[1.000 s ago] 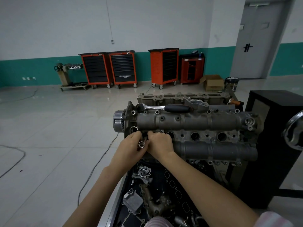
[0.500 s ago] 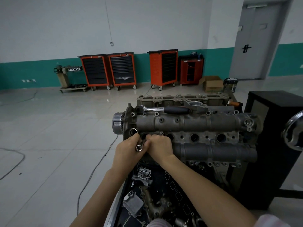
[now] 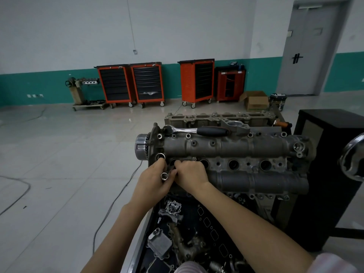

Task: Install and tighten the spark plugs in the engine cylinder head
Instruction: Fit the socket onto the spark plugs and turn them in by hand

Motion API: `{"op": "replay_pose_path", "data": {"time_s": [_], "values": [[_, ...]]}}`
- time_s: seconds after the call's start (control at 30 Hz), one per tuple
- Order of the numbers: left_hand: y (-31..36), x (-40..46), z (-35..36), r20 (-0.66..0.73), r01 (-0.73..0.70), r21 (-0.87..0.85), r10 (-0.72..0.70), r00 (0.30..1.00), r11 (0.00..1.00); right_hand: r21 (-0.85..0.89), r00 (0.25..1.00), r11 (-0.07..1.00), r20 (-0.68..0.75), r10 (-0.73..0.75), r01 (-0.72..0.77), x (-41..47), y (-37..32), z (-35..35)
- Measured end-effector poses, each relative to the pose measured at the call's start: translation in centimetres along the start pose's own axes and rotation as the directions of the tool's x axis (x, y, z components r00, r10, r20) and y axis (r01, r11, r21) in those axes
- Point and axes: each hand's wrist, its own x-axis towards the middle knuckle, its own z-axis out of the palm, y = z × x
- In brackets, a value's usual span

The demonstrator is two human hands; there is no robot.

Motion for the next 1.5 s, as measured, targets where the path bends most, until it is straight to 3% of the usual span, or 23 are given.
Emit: {"op": "replay_pose_path", "data": {"time_s": [0.1,0.23,0.47,0.57,0.67,0.73,0.9,1.17,1.5], "values": [[0.1,0.1,-0.1,-0.003,0.029,-0.023,-0.029,1.0,0.999,-0.01,1.0,1.0,0.002,0.008,-0.008,0.1,-0.2,-0.7],[0.5,0.5,0.2,-0.079,0.067,-0.045,-0.071,0.994,0.997,-0.064,0.99,0.994,-0.116,0.08,-0.088,-0.1,-0.8,-1.6],[0.1,0.2,0.2,-0.15,-0.04,-0.077,0.028,0.988,0.996,0.019,0.971,0.996,-0.222,0.088,-0.086,-0.3,-0.7,-1.0],[0.1,0.1,0.2,-0.127,-0.028,-0.066,0.02,0.992,0.997,0.002,0.978,0.997,-0.191,0.082,-0.083,-0.2,-0.4,-0.8],[0.4,0.0,0.0,-0.063,-0.073,0.023,0.074,0.995,0.997,0.023,0.998,0.998,-0.018,0.061,-0.06,0.0,-0.1,-0.5],[0.6,0.0,-0.2,-0.032,-0.061,0.028,0.062,0.998,0.998,0.031,0.999,0.998,0.017,0.051,-0.052,0.2,0.1,-0.2],[0.6,0.1,0.0,-0.031,-0.046,0.034,0.047,0.998,0.998,-0.019,0.999,1.0,0.036,0.003,-0.003,0.2,0.0,-0.4],[0.3,0.4,-0.1,-0.066,-0.051,-0.042,0.048,0.997,0.998,0.017,0.989,0.997,-0.127,0.075,-0.074,-0.2,-0.4,-1.2],[0.2,0.4,-0.3,0.012,-0.028,-0.09,0.029,1.0,0.996,0.016,0.998,0.998,0.025,-0.053,0.053,0.2,0.2,-0.4]]}}
